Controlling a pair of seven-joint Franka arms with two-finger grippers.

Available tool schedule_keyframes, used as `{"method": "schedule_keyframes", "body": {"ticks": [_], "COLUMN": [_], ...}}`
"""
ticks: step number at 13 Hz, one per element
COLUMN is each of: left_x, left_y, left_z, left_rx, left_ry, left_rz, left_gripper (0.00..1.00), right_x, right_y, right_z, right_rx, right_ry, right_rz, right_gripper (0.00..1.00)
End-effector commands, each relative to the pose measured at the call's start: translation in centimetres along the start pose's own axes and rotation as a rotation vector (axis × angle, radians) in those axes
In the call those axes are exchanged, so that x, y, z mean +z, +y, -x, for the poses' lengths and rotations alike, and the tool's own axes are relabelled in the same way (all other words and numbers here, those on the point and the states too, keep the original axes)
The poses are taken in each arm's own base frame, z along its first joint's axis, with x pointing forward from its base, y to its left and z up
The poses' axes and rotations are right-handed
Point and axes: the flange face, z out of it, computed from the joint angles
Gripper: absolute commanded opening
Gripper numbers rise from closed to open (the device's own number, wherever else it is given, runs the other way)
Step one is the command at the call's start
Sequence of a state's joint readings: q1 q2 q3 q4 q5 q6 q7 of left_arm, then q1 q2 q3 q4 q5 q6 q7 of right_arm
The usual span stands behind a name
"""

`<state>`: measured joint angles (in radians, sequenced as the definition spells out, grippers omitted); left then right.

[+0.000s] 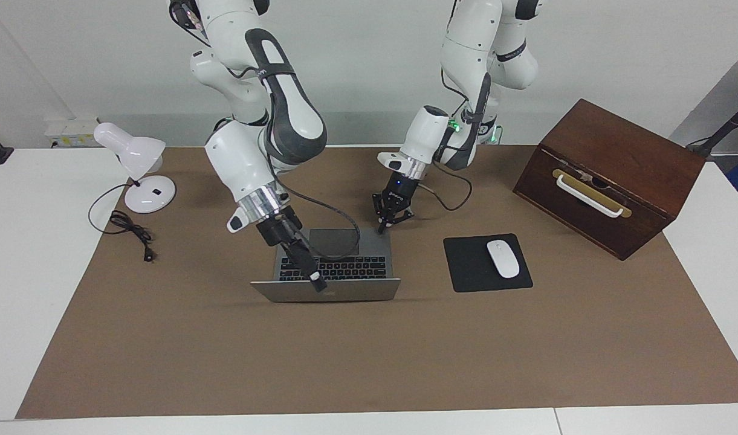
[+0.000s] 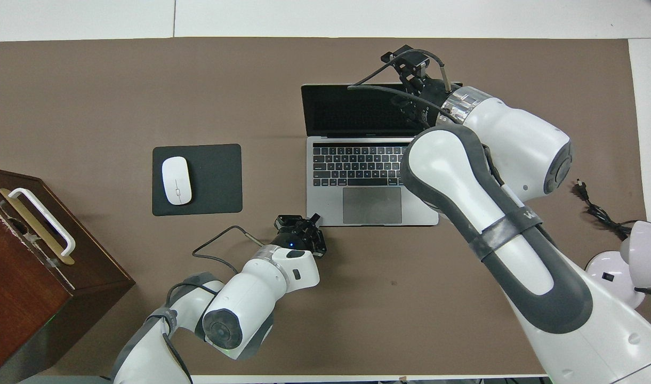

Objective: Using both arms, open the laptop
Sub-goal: 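Push the lid open farther and withdraw the right gripper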

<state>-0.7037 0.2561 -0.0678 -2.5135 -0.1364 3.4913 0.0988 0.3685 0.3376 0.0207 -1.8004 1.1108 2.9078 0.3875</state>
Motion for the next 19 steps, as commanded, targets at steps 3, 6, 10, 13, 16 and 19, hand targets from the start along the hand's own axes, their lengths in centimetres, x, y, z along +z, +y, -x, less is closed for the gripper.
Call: {"method": "schedule_keyframes", "body": {"ticks": [3, 6, 10, 13, 16, 19], "left_x": [1.6, 1.6, 1.8, 1.7, 1.3, 0.8], "left_y": [-0.5, -0.6, -1.2, -1.5, -1.8, -2.2], "left_z": [0.9, 0.9, -0.4, -1.4, -2.0, -2.9], "left_rx": [0.013, 0.011, -0.043, -0.076, -0.106, -0.136], "left_ry": [-0.018, -0.018, 0.006, 0.027, 0.039, 0.060], "left_rz": [-0.011, -0.013, -0.031, -0.038, -0.047, -0.055], "left_gripper": [0.00, 0.00, 0.00, 0.00, 0.00, 0.00], "right_x": [-2.6, -5.0, -11.9, -16.3, -20.9, -24.6], "right_y": [-3.1, -5.5, -12.8, -17.4, -20.9, -21.1], "right_z": [4.0, 7.0, 4.3, -0.1, -7.8, -13.6], "right_rx": [0.123, 0.208, 0.140, -0.092, -0.307, -0.489], "right_ry": [-0.051, -0.066, -0.020, 0.042, 0.106, 0.168], "right_rz": [-0.058, -0.110, -0.290, -0.363, -0.337, -0.312], "right_gripper": [1.00, 1.00, 1.00, 1.00, 1.00, 1.00]}}
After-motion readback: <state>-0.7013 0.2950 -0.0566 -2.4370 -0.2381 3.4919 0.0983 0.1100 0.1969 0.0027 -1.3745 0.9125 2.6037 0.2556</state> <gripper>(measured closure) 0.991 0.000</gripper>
